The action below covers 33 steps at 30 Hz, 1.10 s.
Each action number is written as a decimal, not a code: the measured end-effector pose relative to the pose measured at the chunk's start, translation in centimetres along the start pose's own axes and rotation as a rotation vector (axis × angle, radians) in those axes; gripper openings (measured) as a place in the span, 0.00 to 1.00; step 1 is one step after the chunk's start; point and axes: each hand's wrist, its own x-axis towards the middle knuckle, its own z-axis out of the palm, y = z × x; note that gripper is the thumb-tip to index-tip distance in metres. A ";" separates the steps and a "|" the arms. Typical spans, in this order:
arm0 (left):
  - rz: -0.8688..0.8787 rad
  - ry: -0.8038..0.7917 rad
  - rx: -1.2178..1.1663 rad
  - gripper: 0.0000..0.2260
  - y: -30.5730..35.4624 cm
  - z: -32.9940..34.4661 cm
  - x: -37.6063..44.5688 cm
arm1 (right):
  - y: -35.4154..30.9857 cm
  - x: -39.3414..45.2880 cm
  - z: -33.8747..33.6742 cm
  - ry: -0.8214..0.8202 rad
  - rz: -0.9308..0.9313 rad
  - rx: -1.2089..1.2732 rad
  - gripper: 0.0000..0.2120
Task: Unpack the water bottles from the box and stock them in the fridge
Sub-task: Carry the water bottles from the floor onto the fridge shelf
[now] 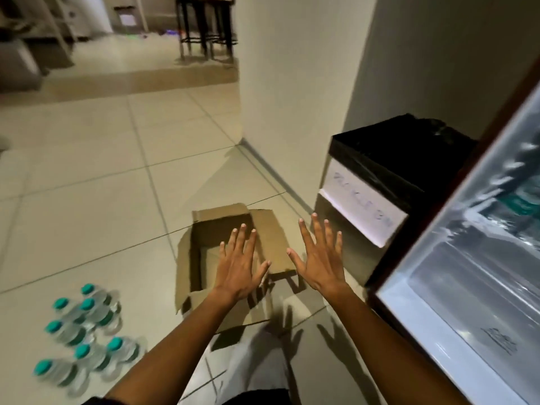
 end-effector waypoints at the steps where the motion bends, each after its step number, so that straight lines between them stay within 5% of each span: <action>1: -0.047 -0.007 -0.001 0.37 -1.7 0.0 -0.6 | -1.5 0.6 0.8 -0.022 -0.041 0.001 0.38; 18: -0.668 -0.121 -0.043 0.34 -25.0 2.2 -12.5 | -27.4 2.5 12.6 -0.331 -0.481 0.114 0.38; 28: -0.781 -0.187 0.020 0.21 -29.9 3.3 -19.9 | -36.2 -2.8 18.7 -0.558 -0.724 0.109 0.37; 33: -0.831 -0.224 -0.010 0.25 -30.9 3.5 -21.0 | -39.3 -4.9 19.8 -0.666 -0.814 0.137 0.32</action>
